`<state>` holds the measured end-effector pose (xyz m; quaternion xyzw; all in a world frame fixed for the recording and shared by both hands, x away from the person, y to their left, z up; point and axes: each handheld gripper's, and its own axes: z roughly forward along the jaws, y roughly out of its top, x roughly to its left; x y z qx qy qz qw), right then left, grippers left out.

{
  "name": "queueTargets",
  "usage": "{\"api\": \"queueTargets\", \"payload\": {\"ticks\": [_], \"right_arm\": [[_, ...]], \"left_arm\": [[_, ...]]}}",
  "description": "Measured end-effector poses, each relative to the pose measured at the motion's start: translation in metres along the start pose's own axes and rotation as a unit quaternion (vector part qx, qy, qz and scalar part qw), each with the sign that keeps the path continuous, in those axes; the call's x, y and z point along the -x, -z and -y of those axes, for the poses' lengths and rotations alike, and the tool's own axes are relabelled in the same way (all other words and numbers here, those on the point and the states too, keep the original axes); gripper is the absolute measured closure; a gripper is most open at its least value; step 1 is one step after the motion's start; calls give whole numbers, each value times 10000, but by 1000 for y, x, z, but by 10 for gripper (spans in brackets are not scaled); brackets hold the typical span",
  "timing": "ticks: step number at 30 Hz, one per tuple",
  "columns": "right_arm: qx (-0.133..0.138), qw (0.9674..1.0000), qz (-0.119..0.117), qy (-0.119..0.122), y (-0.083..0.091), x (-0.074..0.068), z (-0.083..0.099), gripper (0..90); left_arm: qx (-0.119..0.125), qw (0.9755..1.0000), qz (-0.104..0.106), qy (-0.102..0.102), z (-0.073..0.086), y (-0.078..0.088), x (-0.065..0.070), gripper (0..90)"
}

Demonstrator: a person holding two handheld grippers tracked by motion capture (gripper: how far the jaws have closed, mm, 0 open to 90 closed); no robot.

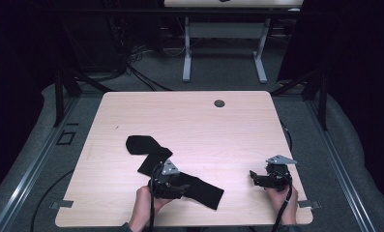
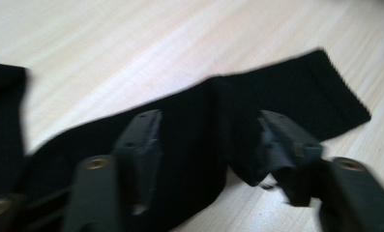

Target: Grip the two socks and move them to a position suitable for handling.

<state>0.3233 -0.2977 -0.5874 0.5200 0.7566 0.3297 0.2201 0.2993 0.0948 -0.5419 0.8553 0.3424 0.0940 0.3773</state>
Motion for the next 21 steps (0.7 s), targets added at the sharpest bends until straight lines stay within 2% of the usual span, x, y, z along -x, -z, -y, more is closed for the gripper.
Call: {"api": "queueTargets", "payload": {"ticks": [1, 2, 4, 6, 8, 11, 13, 16, 21], "right_arm": [[1, 10000, -1, 0, 0, 0, 0, 145], [1, 10000, -1, 0, 0, 0, 0, 145], [0, 10000, 1, -1, 0, 0, 0, 146], [2, 10000, 1, -3, 0, 0, 0, 146], [3, 10000, 2, -3, 0, 0, 0, 146], [-1, 10000, 3, -3, 0, 0, 0, 146], [0, 10000, 10, -7, 0, 0, 0, 146], [1, 10000, 11, -8, 0, 0, 0, 146], [-2, 10000, 13, -8, 0, 0, 0, 146]], "left_arm": [[66, 10000, -15, 10, 0, 5, -2, 287], [134, 9999, -23, 21, 1, 9, -4, 287], [287, 9994, -142, 87, 4, 21, -11, 200], [399, 9986, -298, 163, 9, 32, -19, 152], [471, 9977, -436, 239, 16, 41, -28, 143], [499, 9949, -765, 433, 32, 53, -45, 101], [488, 9921, -1030, 531, 46, 59, -57, 84], [452, 9882, -1298, 675, 63, 63, -70, 66], [391, 9842, -1513, 828, 80, 64, -85, 52]]}}
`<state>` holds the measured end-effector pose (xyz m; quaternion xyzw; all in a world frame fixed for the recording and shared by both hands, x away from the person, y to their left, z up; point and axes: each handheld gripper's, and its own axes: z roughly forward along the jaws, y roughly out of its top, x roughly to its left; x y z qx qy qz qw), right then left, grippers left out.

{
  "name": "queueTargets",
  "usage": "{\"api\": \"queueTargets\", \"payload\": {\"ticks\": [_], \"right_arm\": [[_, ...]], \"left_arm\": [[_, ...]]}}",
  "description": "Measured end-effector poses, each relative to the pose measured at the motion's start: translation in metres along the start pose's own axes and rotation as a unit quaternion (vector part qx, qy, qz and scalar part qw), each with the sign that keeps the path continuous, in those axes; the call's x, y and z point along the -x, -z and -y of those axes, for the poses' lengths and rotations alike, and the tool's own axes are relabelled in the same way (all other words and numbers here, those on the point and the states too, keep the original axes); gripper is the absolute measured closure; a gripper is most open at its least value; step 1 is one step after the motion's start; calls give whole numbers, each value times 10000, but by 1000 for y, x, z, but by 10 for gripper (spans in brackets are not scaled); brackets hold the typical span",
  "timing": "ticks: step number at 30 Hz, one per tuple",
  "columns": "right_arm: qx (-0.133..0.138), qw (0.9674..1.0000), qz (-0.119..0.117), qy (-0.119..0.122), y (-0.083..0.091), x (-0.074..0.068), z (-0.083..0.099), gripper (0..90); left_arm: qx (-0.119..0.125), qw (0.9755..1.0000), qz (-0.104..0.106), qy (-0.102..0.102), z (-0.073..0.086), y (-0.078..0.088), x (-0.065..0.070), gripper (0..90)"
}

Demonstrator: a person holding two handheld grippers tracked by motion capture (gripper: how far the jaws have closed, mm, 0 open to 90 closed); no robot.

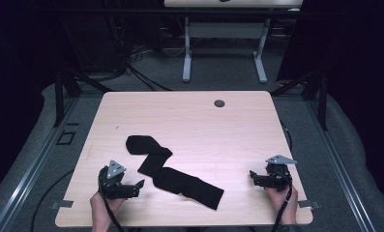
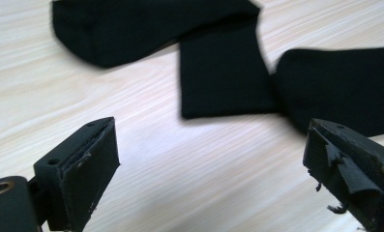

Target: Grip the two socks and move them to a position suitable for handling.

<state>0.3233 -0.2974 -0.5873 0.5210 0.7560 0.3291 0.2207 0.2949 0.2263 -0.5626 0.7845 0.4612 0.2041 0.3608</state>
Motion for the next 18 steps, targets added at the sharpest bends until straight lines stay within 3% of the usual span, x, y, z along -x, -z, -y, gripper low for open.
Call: {"api": "queueTargets", "payload": {"ticks": [9, 18], "right_arm": [[-4, 10000, -7, 5, 0, 0, 0, 146], [8, 10000, -5, -8, 0, 0, 0, 146]], "left_arm": [[-95, 9997, -238, 39, 17, -13, -14, 33], [-152, 9996, -249, 63, 21, -18, -18, 27]]}}
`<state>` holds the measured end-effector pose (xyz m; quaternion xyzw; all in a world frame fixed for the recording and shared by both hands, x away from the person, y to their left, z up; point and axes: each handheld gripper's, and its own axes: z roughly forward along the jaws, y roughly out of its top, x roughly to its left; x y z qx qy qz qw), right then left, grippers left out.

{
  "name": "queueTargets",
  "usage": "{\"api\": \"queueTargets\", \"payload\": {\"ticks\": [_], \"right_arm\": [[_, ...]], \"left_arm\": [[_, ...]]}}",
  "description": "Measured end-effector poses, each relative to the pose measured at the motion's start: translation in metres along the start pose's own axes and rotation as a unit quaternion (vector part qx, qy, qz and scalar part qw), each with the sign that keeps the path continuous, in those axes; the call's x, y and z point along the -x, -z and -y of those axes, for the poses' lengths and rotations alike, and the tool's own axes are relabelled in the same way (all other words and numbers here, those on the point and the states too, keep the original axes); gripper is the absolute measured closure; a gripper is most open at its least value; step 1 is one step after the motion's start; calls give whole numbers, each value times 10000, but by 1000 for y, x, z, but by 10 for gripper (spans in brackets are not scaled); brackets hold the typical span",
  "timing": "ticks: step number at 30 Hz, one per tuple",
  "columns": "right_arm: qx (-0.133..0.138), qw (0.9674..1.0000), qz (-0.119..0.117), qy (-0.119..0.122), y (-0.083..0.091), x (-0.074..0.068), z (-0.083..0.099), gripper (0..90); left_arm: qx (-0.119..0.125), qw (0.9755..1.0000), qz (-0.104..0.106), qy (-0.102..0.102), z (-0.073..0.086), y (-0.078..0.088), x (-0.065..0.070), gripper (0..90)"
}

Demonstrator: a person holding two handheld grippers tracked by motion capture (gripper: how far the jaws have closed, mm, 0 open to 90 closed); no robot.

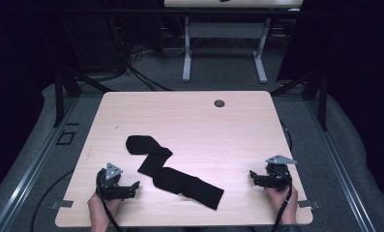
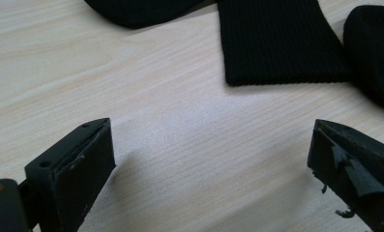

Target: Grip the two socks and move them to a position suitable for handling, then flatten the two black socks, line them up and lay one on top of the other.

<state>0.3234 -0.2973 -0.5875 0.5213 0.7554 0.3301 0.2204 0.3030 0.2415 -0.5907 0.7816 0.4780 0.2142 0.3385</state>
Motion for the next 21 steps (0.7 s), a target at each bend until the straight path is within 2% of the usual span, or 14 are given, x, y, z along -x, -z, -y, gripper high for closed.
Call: {"api": "queueTargets", "payload": {"ticks": [11, 16, 19, 21], "right_arm": [[-22, 10000, 4, 21, 0, 0, 0, 142], [-95, 9999, -24, 55, 0, -2, -1, 121], [-212, 9997, -141, 38, 1, -4, -3, 86], [-183, 9992, -326, -136, 4, -8, -2, 77]], "left_arm": [[-57, 10000, -41, 8, -1, -1, 1, 20], [59, 9999, 17, 114, -4, 2, 2, 23], [73, 9999, 78, 64, -10, 3, 4, 23], [80, 9999, 148, 34, -16, 4, 7, 23]]}}
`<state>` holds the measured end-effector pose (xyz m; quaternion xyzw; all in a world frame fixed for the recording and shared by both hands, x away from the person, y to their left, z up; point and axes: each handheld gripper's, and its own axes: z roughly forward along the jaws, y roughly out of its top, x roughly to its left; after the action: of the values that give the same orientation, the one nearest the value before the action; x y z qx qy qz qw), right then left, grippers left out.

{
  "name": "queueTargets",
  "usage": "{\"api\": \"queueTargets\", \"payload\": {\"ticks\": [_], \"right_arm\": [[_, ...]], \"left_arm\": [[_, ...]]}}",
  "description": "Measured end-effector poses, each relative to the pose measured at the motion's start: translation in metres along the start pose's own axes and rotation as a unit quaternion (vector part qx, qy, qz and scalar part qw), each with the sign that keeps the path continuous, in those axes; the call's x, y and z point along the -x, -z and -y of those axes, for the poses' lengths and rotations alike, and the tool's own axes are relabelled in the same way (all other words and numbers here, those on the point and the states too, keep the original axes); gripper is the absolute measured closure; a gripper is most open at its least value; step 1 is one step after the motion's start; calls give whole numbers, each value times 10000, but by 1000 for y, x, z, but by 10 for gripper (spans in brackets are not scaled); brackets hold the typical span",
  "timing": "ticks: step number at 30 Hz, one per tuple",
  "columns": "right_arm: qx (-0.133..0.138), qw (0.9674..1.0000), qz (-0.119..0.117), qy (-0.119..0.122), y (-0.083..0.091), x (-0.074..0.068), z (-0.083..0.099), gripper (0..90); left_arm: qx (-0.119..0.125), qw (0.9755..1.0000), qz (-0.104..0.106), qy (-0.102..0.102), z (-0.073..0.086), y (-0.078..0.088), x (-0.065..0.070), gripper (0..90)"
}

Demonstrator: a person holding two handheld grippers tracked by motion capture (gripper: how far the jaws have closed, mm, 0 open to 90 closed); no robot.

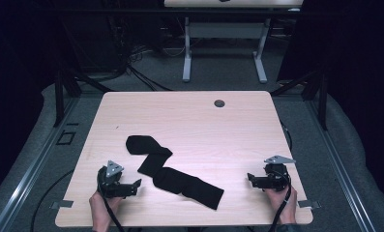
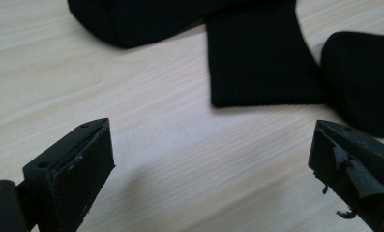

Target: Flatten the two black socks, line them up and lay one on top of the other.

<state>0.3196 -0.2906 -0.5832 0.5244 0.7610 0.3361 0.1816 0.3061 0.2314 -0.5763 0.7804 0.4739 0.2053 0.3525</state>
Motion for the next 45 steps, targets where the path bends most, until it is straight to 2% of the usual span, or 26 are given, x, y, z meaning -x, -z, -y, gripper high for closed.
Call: {"api": "queueTargets", "payload": {"ticks": [3, 8, 9, 13, 18, 22, 25, 27, 30, 31, 33, 35, 37, 39, 40, 41, 43, 45], "right_arm": [[-52, 9998, -191, 28, 7, -17, -1, 81], [-119, 9987, -449, 211, 18, -49, -7, 113], [-203, 9980, -511, 304, 19, -54, -8, 131], [-386, 9942, -911, 422, 21, -77, -11, 162], [-488, 9927, -935, 592, 22, -94, -12, 198], [-602, 9901, -1061, 698, 19, -104, -11, 337], [-665, 9894, -1079, 715, 17, -112, -9, 385], [-696, 9893, -1065, 708, 15, -116, -8, 390], [-706, 9892, -1061, 720, 16, -123, -7, 382], [-733, 9885, -1055, 793, 16, -124, -8, 378], [-687, 9892, -984, 843, 16, -130, -8, 376], [-658, 9884, -933, 1006, 15, -134, -7, 385], [-570, 9878, -861, 1166, 14, -137, -6, 420], [-565, 9882, -776, 1193, 11, -140, -5, 446], [-650, 9871, -740, 1261, 10, -140, -5, 466], [-612, 9878, -687, 1254, 9, -141, -4, 496], [-620, 9870, -639, 1338, 8, -142, -2, 533], [-602, 9852, -625, 1476, 8, -144, 1, 612]], "left_arm": [[-9, 9999, 98, -92, -8, 0, 6, 40], [-14, 9993, 250, -293, -18, -2, 15, 77], [-23, 9990, 290, -345, -21, -3, 18, 86], [-95, 9981, 385, -469, -28, -7, 27, 149], [-227, 9963, 516, -646, -36, -15, 36, 194], [-353, 9950, 648, -670, -40, -21, 41, 292], [-458, 9943, 694, -668, -43, -25, 44, 353], [-492, 9933, 754, -721, -45, -28, 46, 371], [-540, 9926, 737, -805, -47, -30, 50, 408], [-562, 9923, 722, -835, -47, -31, 50, 424], [-606, 9919, 699, -875, -48, -33, 51, 463], [-675, 9910, 675, -938, -48, -35, 52, 506], [-715, 9900, 665, -1018, -47, -37, 53, 562], [-719, 9892, 658, -1095, -47, -37, 55, 607], [-717, 9889, 642, -1132, -47, -37, 55, 633], [-728, 9887, 628, -1152, -47, -37, 56, 661], [-731, 9875, 508, -1298, -46, -37, 58, 721], [-754, 9853, 449, -1464, -44, -37, 61, 774]]}}
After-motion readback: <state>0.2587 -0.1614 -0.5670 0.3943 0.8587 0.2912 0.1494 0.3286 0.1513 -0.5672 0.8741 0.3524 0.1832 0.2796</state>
